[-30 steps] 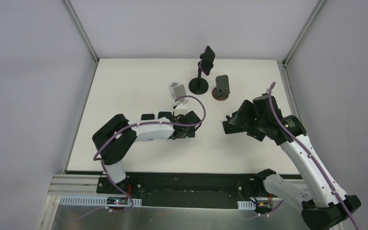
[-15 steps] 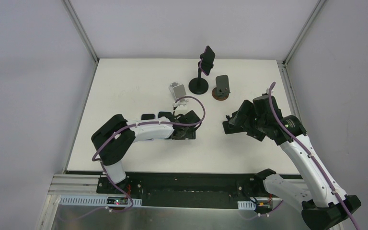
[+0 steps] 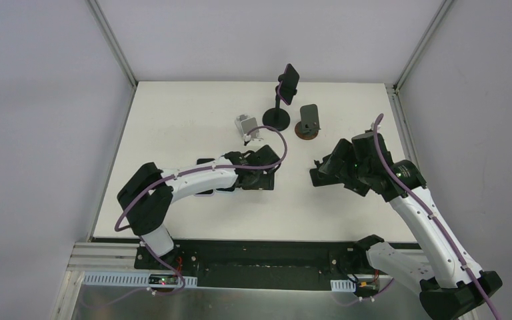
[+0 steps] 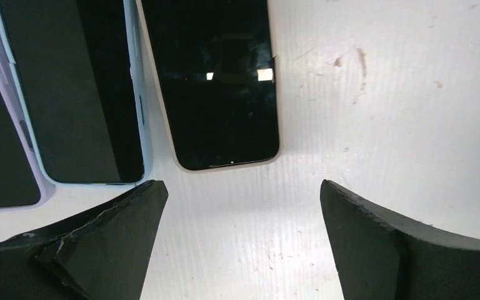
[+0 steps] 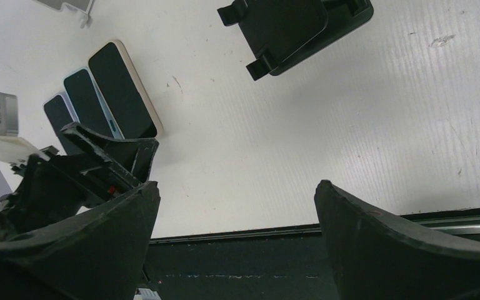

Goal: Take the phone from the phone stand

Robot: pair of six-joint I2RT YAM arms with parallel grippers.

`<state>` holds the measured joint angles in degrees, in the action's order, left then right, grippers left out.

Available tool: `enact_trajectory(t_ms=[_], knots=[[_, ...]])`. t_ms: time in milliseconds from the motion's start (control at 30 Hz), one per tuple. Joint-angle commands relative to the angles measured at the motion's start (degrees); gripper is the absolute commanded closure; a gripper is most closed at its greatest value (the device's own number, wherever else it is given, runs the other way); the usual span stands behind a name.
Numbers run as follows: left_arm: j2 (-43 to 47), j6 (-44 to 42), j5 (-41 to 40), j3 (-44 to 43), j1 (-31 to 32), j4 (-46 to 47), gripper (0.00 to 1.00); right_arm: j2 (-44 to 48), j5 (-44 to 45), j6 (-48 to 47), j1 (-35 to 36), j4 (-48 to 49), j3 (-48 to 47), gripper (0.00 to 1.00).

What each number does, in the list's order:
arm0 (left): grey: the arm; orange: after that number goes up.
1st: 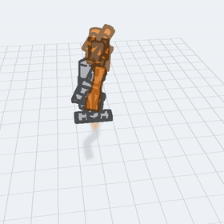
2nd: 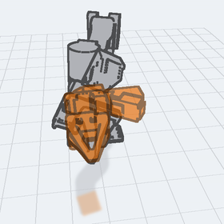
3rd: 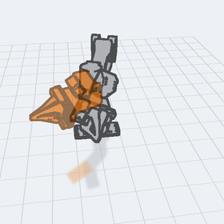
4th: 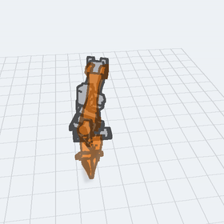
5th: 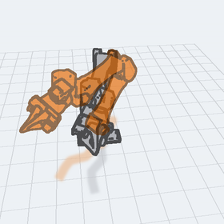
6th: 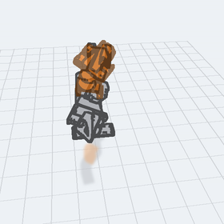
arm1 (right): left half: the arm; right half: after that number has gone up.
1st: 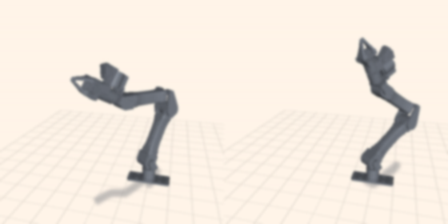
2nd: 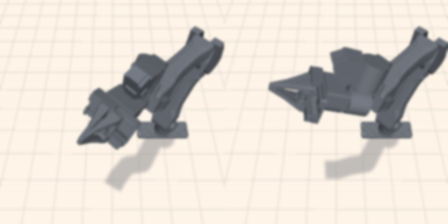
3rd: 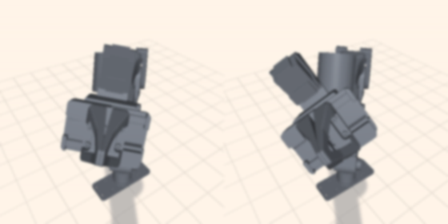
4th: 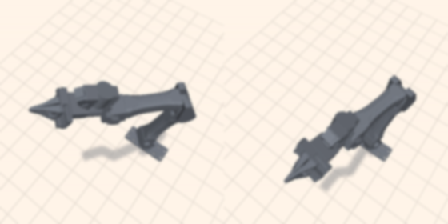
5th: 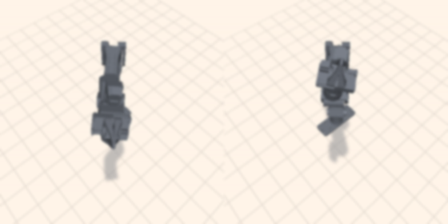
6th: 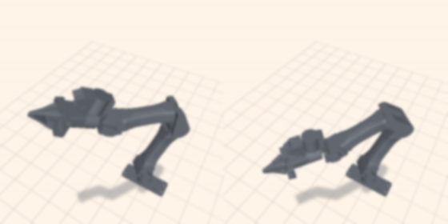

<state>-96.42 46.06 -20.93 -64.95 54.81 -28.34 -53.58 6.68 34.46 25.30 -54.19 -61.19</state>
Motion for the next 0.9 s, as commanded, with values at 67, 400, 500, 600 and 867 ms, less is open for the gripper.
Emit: enact_trajectory(t_ms=[67,400,500,600,867], knots=[[5.4,-7.4,1.4,-6.2,-0.5,-3.9,0.01,-0.5,2.4,0.4,-0.4,-0.3,-3.3,0.01],[15.3,-18.6,4.7,-5.4,-10.3,-4.9,0.01,-5.2,-1.4,-1.4,-0.6,-0.7,-8.6,0.01],[18.4,-19.6,6.0,-3.9,-13.7,-5.0,0.01,-6.1,-4.0,-2.9,-0.6,1.0,-9.5,0.01],[21.2,-20.6,5.7,-1.8,-16.6,-5.0,0.01,-5.4,-5.4,-3.6,-0.7,6.1,-8.6,0.01],[27.4,-22.7,3.8,3.0,-18.3,-5.2,0.01,-10.4,-3.5,-2.6,-2.2,6.0,-13.9,0.01]])
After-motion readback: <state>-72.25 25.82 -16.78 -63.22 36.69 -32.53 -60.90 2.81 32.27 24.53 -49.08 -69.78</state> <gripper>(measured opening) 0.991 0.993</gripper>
